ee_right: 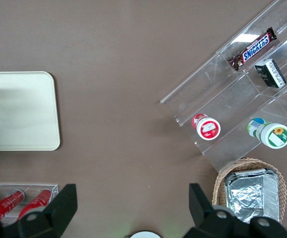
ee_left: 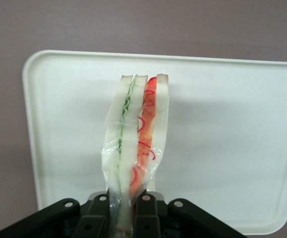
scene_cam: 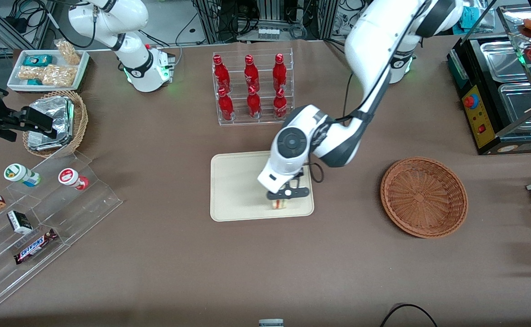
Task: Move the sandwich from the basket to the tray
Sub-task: 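Lower the sandwich onto the tray and open the left gripper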
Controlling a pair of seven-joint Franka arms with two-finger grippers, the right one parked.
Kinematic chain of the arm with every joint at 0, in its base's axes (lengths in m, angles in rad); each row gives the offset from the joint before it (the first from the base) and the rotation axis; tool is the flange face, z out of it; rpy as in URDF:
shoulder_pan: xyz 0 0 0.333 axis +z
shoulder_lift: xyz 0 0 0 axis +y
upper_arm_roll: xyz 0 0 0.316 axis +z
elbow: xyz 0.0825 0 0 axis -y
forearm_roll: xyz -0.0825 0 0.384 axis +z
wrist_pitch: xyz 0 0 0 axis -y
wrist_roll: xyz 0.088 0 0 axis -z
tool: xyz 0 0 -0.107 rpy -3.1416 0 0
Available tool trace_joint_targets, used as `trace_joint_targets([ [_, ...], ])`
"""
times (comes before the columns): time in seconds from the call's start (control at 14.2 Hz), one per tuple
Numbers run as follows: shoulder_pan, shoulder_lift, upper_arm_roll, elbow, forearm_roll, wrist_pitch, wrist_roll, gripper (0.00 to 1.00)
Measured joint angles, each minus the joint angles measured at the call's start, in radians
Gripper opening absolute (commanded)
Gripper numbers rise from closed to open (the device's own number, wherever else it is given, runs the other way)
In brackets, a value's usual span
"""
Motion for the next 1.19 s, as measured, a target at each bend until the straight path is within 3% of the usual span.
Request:
trace_joint_targets([
  [0.49,-0.091,0.113,0.000,0.063,0.000,0.085,-0.122,0.05],
  [0.56,-0.095,0.115,0.000,0.063,0.000,0.085,-0.134,0.20],
  [0.63,-0.096,0.115,0.000,0.064,0.000,0.085,-0.143,0.65],
  [0.7,-0.096,0.115,0.001,0.065,0.000,0.085,-0.155,1.00],
  [1.19,-0.097,0.068,0.007,0.094,0.001,0.028,-0.189,1.00],
])
